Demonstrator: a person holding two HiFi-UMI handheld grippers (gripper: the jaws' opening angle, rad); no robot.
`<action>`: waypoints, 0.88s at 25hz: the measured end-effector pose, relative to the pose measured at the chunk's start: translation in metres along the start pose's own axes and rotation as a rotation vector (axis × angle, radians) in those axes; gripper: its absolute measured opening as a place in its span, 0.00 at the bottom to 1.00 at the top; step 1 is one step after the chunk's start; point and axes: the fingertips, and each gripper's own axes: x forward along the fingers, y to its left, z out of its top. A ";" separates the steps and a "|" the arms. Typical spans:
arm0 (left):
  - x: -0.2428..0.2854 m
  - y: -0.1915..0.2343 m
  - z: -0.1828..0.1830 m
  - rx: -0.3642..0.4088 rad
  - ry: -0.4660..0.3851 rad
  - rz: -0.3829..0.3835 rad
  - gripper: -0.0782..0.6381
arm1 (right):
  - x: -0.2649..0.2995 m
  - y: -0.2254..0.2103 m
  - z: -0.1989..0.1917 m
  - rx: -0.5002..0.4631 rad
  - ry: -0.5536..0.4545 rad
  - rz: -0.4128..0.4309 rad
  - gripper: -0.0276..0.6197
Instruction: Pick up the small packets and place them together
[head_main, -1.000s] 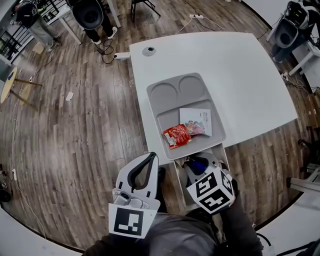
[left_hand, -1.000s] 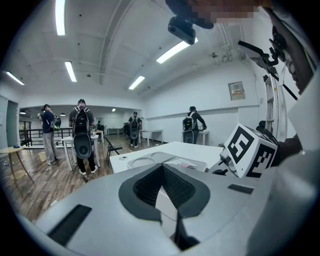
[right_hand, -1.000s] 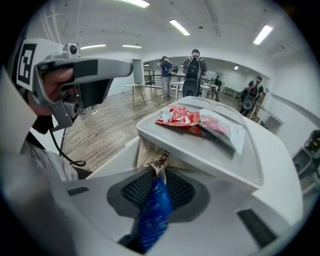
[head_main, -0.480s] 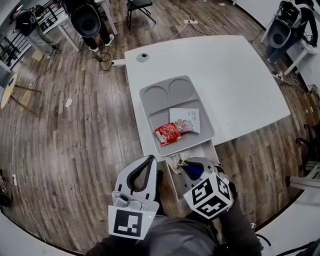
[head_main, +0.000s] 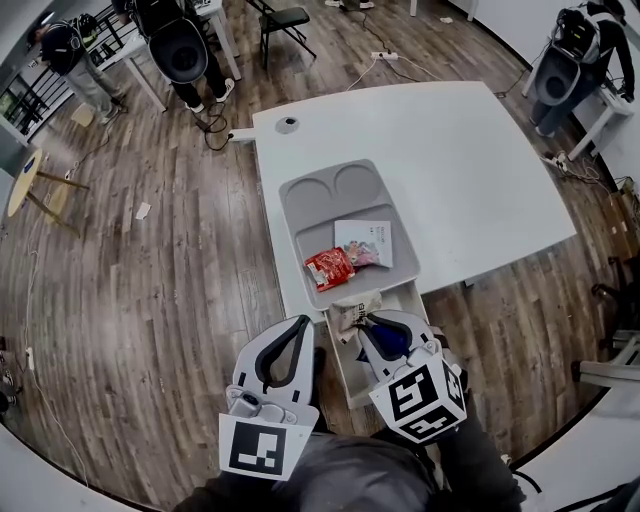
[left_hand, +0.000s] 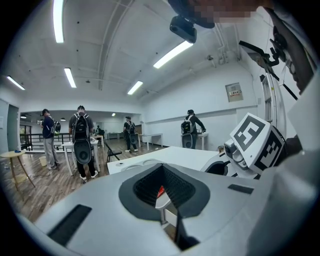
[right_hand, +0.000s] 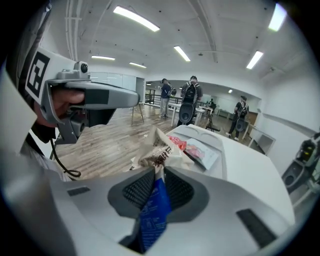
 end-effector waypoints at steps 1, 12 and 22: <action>-0.001 -0.001 0.001 0.000 -0.001 0.002 0.11 | -0.001 -0.002 0.002 -0.008 -0.008 -0.011 0.15; 0.004 0.000 0.010 0.008 -0.018 0.014 0.11 | -0.014 -0.027 0.029 -0.033 -0.116 -0.118 0.14; 0.015 0.012 0.019 0.002 -0.033 0.027 0.11 | -0.015 -0.051 0.054 -0.050 -0.155 -0.158 0.14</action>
